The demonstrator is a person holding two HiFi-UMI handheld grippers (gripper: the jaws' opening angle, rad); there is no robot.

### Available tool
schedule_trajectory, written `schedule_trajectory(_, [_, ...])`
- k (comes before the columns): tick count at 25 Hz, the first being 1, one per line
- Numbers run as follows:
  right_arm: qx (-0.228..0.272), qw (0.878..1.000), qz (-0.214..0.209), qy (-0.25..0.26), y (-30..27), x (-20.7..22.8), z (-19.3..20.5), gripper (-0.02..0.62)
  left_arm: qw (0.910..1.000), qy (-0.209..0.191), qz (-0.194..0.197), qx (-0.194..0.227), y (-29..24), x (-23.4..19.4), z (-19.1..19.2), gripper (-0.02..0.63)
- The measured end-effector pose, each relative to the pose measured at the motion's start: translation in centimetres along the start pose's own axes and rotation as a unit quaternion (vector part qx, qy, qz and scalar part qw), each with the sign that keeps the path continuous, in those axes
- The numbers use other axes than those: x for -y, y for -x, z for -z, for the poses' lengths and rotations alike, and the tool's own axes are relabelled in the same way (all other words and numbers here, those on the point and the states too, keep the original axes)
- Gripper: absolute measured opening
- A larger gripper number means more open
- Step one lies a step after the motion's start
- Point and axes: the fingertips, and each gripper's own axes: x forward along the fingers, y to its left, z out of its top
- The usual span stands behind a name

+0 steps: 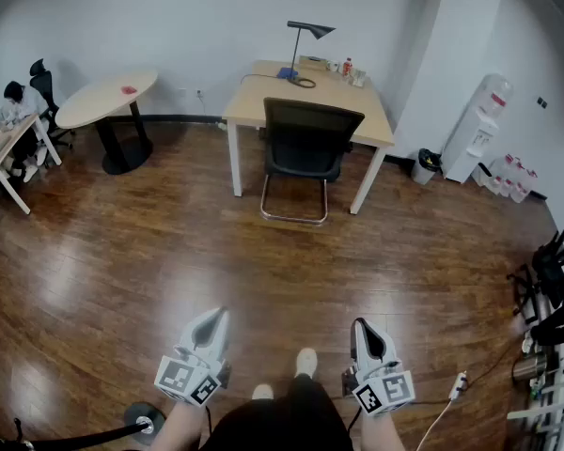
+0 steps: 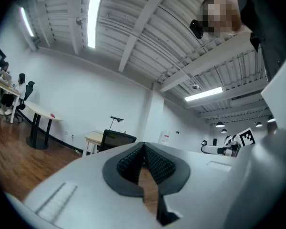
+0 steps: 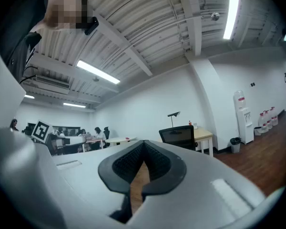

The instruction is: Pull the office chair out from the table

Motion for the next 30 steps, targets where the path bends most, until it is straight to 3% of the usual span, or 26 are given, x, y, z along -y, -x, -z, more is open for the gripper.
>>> schedule_trajectory(7, [0.016,1.0,-0.022,-0.004,-4.0,2.3,0.1,0.014,0.9998,-0.018,-0.009,-0.004,-3.6,-1.2,1.1,0.002])
schedule_trajectory(16, [0.036,0.999,-0.029,-0.001,-10.6,9.1,-2.6,0.014,0.9992,-0.034,-0.013,0.016,-12.5,-1.8,-1.2,0.002])
schedule_trajectory(30, [0.033,0.999,-0.035,-0.011,-15.6,18.0,-4.2,0.014,0.9988,-0.035,-0.017,0.03,-23.5,-0.4,-1.4,0.002])
